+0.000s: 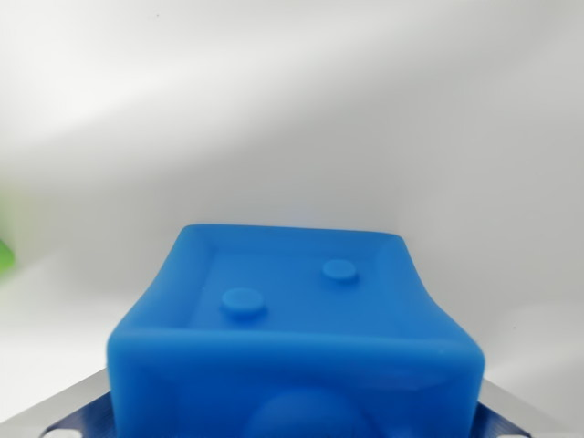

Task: Stack cube

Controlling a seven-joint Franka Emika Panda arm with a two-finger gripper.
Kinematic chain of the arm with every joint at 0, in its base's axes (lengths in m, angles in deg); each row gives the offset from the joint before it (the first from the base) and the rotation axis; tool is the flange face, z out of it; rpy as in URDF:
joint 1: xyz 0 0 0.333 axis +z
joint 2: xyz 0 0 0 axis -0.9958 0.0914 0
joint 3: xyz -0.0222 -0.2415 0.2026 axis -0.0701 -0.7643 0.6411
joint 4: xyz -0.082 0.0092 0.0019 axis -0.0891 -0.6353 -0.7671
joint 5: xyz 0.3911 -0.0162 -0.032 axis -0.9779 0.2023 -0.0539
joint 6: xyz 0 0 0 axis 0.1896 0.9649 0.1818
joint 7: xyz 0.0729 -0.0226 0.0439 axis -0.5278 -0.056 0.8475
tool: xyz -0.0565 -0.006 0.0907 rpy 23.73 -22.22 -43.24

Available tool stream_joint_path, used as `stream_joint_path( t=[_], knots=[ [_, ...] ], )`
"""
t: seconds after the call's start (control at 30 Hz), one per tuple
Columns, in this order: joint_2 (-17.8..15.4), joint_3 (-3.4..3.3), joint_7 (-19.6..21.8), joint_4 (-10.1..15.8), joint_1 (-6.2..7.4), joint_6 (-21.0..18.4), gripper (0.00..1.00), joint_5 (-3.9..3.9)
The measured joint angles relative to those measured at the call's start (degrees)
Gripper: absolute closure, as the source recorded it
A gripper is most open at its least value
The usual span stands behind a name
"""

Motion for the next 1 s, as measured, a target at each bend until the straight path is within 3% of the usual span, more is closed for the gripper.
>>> stream_joint_path(
  t=[0.53,1.0],
  knots=[
    [-0.26,0.0,0.0,0.05,0.0,-0.12,1.0,0.0],
    [-2.94,0.0,0.0,0.8,0.0,-1.88,1.0,0.0]
  ],
)
